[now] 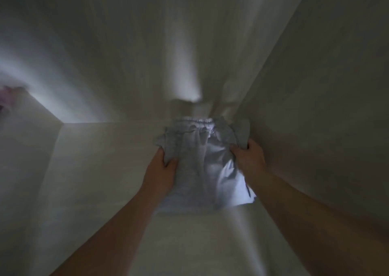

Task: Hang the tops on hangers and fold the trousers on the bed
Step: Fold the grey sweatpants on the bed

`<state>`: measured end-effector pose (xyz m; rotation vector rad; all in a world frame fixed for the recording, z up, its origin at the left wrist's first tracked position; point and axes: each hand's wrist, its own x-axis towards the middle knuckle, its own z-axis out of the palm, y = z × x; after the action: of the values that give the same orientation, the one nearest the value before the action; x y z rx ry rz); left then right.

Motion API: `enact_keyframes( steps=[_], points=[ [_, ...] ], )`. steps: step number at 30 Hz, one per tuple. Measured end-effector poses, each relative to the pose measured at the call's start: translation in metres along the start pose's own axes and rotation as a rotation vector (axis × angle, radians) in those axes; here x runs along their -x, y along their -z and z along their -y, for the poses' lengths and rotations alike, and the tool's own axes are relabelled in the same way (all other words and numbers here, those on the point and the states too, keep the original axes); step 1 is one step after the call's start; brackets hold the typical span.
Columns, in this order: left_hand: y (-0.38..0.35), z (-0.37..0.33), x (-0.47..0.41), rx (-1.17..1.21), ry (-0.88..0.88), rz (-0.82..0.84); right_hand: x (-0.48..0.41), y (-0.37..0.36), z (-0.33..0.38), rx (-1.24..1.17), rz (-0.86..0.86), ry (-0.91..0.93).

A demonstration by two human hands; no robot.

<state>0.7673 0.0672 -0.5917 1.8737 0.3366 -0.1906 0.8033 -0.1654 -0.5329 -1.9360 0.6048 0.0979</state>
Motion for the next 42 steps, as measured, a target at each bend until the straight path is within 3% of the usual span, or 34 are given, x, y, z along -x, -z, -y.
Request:
enact_keyframes(
  steps=[6,8,10,12,14,17,22,25,29,38,42],
  points=[
    [-0.037,0.019,-0.063,0.054,0.040,0.003,-0.080,-0.024,-0.018,0.158,-0.071,0.064],
    [-0.048,0.025,-0.052,-0.129,0.025,-0.125,-0.068,-0.036,-0.027,0.395,-0.141,0.252],
    [-0.056,0.031,-0.034,-0.452,-0.139,-0.262,-0.043,-0.050,-0.038,0.722,-0.198,0.500],
    [-0.062,0.041,-0.031,-0.633,-0.319,-0.271,-0.032,-0.061,-0.057,0.900,-0.065,0.597],
    [-0.065,0.049,-0.039,-0.742,-0.402,-0.172,-0.038,-0.063,-0.081,1.005,0.056,0.583],
    [-0.071,0.054,-0.051,-0.838,-0.340,-0.007,-0.057,-0.054,-0.104,1.082,0.100,0.567],
    [-0.078,0.044,-0.064,-0.903,-0.260,0.099,-0.076,-0.047,-0.103,1.118,0.207,0.501],
    [-0.073,0.038,-0.051,-0.907,-0.242,0.097,-0.067,-0.048,-0.092,1.102,0.244,0.438],
    [-0.069,0.031,-0.006,-0.830,-0.086,0.088,-0.030,-0.037,-0.079,1.032,0.195,0.374],
    [-0.032,0.011,0.134,-0.644,-0.022,-0.045,0.110,0.004,-0.073,1.037,0.215,0.265],
    [-0.020,-0.002,0.193,-0.676,0.034,-0.005,0.167,0.023,-0.070,1.049,0.296,0.221]
  ],
)
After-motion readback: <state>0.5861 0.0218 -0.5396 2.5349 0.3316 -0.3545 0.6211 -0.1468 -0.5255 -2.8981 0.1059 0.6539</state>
